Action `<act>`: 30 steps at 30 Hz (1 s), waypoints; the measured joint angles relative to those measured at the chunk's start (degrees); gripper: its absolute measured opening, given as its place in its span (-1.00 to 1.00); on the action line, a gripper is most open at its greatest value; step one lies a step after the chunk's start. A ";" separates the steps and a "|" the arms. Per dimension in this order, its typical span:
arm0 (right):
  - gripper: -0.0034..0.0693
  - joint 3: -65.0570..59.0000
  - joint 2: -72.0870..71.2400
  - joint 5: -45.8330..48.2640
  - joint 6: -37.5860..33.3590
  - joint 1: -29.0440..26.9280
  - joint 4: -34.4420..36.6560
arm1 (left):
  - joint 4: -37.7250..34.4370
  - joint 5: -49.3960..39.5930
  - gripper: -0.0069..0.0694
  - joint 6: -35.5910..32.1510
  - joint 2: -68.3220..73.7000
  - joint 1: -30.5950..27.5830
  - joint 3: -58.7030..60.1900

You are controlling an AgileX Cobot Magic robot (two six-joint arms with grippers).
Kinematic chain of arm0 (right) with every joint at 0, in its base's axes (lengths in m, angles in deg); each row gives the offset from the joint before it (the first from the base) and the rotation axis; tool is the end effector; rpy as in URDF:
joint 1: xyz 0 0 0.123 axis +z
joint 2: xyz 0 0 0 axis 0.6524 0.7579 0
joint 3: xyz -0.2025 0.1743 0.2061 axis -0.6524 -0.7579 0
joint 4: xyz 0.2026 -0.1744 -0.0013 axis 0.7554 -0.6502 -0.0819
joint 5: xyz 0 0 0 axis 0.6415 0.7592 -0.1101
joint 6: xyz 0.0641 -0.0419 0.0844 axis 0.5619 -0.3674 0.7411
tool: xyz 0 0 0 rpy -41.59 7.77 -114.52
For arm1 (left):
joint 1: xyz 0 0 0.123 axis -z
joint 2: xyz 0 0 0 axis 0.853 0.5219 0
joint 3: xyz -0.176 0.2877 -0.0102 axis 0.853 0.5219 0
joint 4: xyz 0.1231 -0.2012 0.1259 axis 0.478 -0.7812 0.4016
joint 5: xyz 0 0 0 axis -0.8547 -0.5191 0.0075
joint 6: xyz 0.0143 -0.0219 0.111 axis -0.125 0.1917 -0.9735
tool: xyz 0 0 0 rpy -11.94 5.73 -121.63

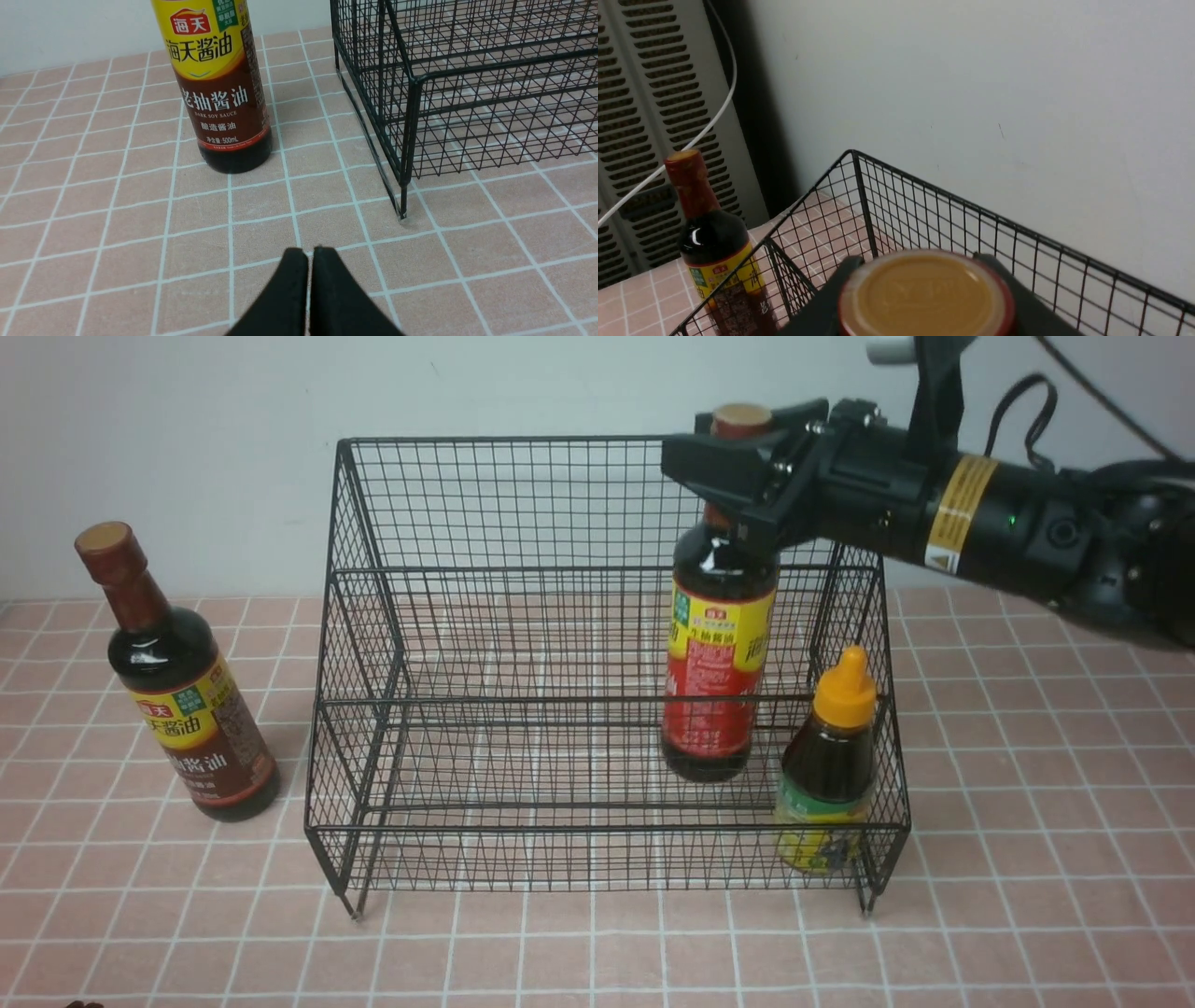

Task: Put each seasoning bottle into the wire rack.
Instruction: Use the right arm to put the condiment bottle back on the shelf, then use the left arm to grab the condiment bottle closest to it

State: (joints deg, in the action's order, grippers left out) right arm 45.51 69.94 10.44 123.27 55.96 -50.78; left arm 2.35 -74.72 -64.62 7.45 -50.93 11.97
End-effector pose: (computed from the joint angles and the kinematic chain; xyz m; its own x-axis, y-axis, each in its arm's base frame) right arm 0.4062 0.1776 0.3285 -0.1189 0.0503 -0.9916 -0.7554 0.6436 0.1232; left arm 0.0373 -0.0035 0.1629 -0.2862 0.1106 -0.9518 0.1419 0.9872 0.0721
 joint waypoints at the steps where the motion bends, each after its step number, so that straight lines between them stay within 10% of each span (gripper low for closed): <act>1: -0.17 -0.71 0.00 0.00 -0.67 0.00 0.72 | 0.00 0.00 -0.84 0.00 0.00 0.00 0.00; 20: 0.12 -1.43 -2.66 -3.59 -2.79 0.00 3.51 | 0.00 -0.04 -0.84 0.00 0.00 0.00 0.00; 30: 0.09 -1.43 -17.87 14.11 -4.01 -0.84 4.49 | 0.00 -0.04 -0.84 0.00 0.00 0.00 0.00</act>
State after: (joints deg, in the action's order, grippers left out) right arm 44.08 52.06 24.55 119.26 55.12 -46.30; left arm 2.35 -74.77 -64.62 7.45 -50.93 11.97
